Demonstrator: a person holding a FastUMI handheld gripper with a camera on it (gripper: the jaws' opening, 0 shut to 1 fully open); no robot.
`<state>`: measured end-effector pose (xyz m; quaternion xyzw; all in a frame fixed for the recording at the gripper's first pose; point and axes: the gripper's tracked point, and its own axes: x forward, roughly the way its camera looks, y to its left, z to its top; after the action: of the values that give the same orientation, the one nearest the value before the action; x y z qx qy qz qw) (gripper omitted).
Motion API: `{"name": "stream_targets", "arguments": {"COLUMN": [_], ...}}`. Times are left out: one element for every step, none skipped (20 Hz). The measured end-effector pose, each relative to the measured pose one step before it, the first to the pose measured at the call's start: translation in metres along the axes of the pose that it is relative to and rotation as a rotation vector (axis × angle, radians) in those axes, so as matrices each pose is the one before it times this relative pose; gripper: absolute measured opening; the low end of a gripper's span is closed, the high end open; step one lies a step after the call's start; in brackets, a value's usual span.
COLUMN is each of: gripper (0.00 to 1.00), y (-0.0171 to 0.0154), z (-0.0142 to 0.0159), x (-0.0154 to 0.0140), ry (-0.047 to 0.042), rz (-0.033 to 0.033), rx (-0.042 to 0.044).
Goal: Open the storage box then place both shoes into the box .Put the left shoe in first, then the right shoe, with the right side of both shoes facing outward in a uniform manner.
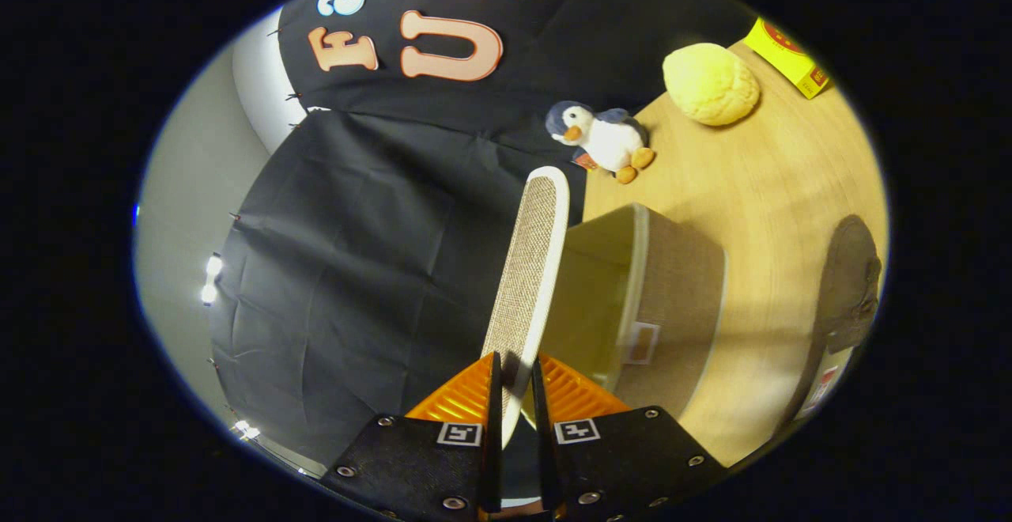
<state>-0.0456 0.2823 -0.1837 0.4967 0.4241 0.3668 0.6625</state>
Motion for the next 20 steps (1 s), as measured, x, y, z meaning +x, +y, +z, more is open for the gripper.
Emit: {"name": "stream_targets", "arguments": {"gripper": [0.17, 0.16, 0.13, 0.12, 0.12, 0.12, 0.12, 0.12, 0.12, 0.11, 0.12, 0.12, 0.12, 0.12, 0.12, 0.12, 0.12, 0.12, 0.12, 0.21], "y": [0.01275, 0.01239, 0.0112, 0.01002, 0.00981, 0.00811, 0.00721, 0.00469, 0.00572, 0.00838, 0.00941, 0.00631, 0.00701, 0.00473, 0.00136, 0.00115, 0.00062, 0.00096, -0.00379, -0.00767], "z": [0.00352, 0.00321, 0.00117, 0.00176, -0.00114, -0.00175, -0.00193, -0.00035, -0.00107, 0.00066, -0.00003, -0.00055, -0.00169, -0.00083, -0.0034, -0.00308, -0.00666, -0.00351, -0.00294, -0.00337], "x": [0.00441, 0.00639, 0.00632, 0.0072, 0.00569, 0.00726, 0.00649, 0.00991, 0.00902, 0.01069, 0.01176, 0.01309, 0.0108, 0.01216, 0.0124, 0.01391, 0.00377, 0.00858, 0.01024, 0.0095], "ry": [-0.00835, -0.00622, -0.00265, 0.00262, 0.00213, 0.00732, 0.00495, 0.00599, 0.00743, 0.0042, 0.00129, 0.00442, 0.00709, 0.00586, 0.00874, 0.01111, 0.01023, 0.00998, 0.00483, 0.00941], "rz": [0.01662, 0.0116, 0.01134, 0.01014, 0.0104, 0.008, 0.00256, -0.00622, -0.00096, 0.00536, 0.00538, -0.00433, -0.00787, -0.01007, -0.01353, -0.01108, -0.01588, -0.01165, -0.03622, -0.03529], "rx": [-0.01052, -0.01154, -0.00997, -0.01485, -0.01961, -0.01874, -0.01441, -0.01123, -0.00859, -0.00927, -0.01493, -0.02081, -0.02038, -0.0174, -0.0101, -0.00563, -0.00066, 0.00455, 0.0006, -0.00746]}}
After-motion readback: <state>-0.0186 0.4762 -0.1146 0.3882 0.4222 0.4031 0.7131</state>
